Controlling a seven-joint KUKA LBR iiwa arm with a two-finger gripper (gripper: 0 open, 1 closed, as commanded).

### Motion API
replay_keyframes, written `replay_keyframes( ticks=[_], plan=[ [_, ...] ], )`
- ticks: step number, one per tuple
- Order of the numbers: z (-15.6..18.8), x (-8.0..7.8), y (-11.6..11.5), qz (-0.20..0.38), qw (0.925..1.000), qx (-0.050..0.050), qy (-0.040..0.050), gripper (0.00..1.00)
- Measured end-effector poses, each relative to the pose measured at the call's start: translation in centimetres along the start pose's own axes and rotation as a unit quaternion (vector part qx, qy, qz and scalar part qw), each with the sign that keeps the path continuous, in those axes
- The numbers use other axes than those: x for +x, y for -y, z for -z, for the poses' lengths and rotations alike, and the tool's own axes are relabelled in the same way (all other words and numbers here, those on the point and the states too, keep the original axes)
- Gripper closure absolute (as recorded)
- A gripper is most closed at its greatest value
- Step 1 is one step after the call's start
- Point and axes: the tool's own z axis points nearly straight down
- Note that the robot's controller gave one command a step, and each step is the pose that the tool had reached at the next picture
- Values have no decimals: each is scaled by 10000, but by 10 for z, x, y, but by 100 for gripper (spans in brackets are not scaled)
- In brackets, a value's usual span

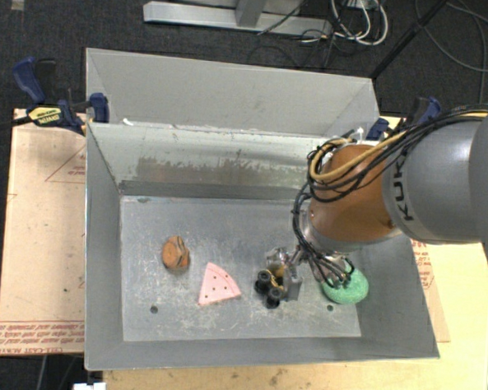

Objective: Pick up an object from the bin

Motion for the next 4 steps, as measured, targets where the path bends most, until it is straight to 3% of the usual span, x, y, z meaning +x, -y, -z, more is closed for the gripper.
replay_keyframes(
  ticks=[1,2,3,4],
  plan=[
    [27,-1,26,0,10000,1,-6,100],
    [27,-1,26,2,10000,1,-6,100],
    [214,4,6,-239,9997,15,41,100],
    [211,4,6,-239,9997,10,24,100]
  ],
)
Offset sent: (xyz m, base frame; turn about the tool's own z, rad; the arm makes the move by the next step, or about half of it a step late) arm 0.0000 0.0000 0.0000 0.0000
